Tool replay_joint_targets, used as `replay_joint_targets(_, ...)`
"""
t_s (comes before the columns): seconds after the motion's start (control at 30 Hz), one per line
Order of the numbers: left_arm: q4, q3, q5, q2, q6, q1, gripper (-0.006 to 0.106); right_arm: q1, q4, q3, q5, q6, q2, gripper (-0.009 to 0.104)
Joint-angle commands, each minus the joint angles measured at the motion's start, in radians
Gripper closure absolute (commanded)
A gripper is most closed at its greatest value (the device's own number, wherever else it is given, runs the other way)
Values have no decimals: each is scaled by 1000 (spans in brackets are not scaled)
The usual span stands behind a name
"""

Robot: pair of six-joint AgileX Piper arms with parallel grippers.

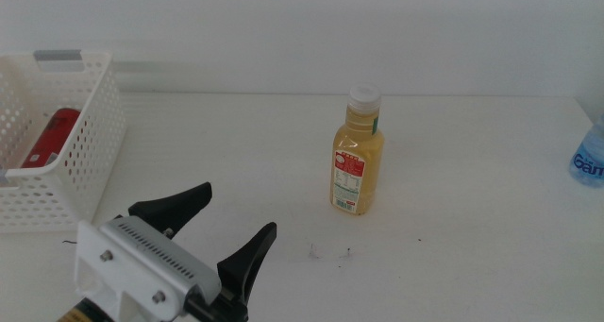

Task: Use arms to grab the bottles and put them into the dustbin to the left of the table.

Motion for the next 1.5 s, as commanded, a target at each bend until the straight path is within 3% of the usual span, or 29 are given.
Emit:
replay_joint_targets(0.0, 92, 7, 16, 26, -93, 53, 7, -8, -8, 2, -7, -5, -5, 14)
replay_joint_targets(0.17, 206, 7, 29, 106, -156, 144, 7, -8, -8, 2, -7, -5, -5, 14)
replay_joint_targets(0.6, 181, -18, -56, 246, -153, 157, 7, -8, -8, 2, -7, -5, -5, 14)
replay_joint_targets(0.7, 173, -99, -58, 356, -167, 157, 7, -8, -8, 2, -7, -5, -5, 14)
replay_joint_targets(1.0, 263, -363, -183, 693, -278, 157, 7, -8, -8, 2, -7, -5, -5, 14)
replay_joint_targets(1.47, 252, -660, -176, 937, -307, 161, 7, -8, -8, 2, -7, -5, -5, 14)
